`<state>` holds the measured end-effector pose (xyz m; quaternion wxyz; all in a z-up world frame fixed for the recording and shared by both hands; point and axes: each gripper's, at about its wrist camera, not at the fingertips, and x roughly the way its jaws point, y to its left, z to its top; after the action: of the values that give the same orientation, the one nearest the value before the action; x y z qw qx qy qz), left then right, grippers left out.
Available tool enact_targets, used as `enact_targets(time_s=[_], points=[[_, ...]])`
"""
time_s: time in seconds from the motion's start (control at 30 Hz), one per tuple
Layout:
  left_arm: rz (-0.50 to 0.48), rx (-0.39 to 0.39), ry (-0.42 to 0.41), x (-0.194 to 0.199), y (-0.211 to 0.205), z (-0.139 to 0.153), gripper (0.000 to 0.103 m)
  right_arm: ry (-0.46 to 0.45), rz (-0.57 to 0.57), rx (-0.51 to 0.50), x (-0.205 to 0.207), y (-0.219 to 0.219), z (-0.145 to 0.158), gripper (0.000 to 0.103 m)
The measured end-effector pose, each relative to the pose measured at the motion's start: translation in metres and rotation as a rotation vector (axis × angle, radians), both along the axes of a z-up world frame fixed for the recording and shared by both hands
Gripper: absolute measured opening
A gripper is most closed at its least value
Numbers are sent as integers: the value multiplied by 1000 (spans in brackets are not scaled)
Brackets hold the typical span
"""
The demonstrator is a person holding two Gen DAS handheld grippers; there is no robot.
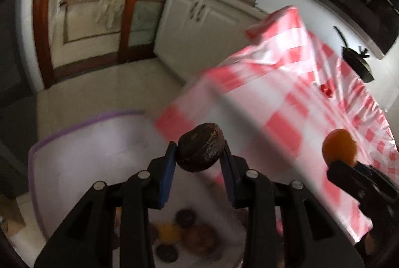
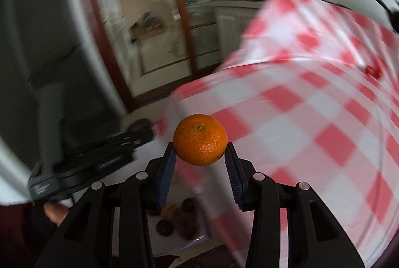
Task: Organize fruits
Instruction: 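Carry the mandarin and dark brown fruit over the white box with both tools, then open both tools to drop the mandarin and dark fruit into the box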
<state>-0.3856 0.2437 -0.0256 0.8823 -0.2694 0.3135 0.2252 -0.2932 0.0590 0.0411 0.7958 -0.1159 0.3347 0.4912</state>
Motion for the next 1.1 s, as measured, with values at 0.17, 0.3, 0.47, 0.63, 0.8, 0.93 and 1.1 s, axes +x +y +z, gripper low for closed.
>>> enact_targets(time_s=[0.17, 0.3, 0.47, 0.63, 0.8, 0.93, 1.1], points=[[66, -41, 109, -37, 15, -39, 35, -69, 189, -109, -54, 33, -28, 40], [113, -73, 197, -56, 19, -66, 35, -88, 275, -208, -78, 51, -60, 40], [164, -123, 293, -62, 23, -94, 35, -72, 309, -337, -82, 64, -101, 40], [182, -141, 343, -66, 23, -111, 35, -41, 313, -425, -75, 69, -131, 40], [209, -157, 343, -68, 28, -113, 35, -35, 320, -476, -69, 72, -148, 41], [221, -174, 345, -66, 28, -111, 36, -46, 335, -495, -70, 72, -154, 41], [249, -182, 325, -68, 32, -108, 63, -56, 339, -507, -69, 74, -157, 50]])
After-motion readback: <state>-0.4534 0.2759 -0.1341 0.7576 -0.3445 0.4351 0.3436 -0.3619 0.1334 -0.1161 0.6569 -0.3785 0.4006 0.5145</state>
